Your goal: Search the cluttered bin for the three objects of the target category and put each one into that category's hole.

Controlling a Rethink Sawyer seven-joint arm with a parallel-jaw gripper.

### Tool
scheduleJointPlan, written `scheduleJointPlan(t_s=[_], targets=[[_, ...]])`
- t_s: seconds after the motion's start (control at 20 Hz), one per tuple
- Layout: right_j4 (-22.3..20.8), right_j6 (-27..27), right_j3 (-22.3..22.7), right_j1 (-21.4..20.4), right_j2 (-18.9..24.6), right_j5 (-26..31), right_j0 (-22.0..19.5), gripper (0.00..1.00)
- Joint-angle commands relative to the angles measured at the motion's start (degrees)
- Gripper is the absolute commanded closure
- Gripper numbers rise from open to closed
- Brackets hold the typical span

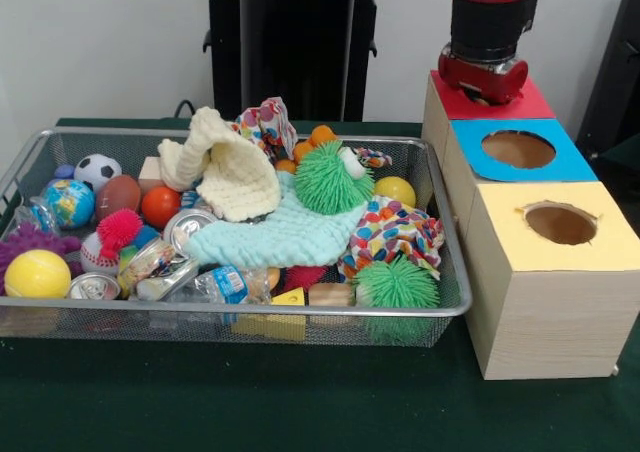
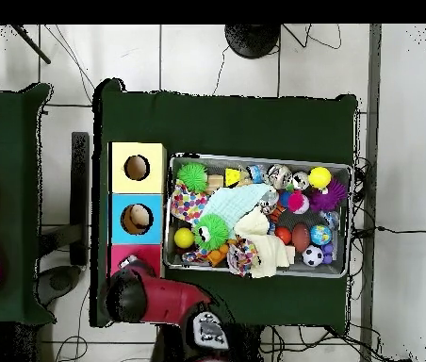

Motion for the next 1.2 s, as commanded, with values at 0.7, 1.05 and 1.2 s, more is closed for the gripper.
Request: scheduleJointPlan(t_s=[0.7,1.05,1.2], targets=[[-0.52,6.85,1.05,-3.53,7.70,10.48,-9.21,0.00],[-1.36,6.69,1.60,-5.23,3.71,9.65,-5.93,0.00],[-1.72,6.66,2.80,-7.32,2.56,9.55,-5.05,0.00]])
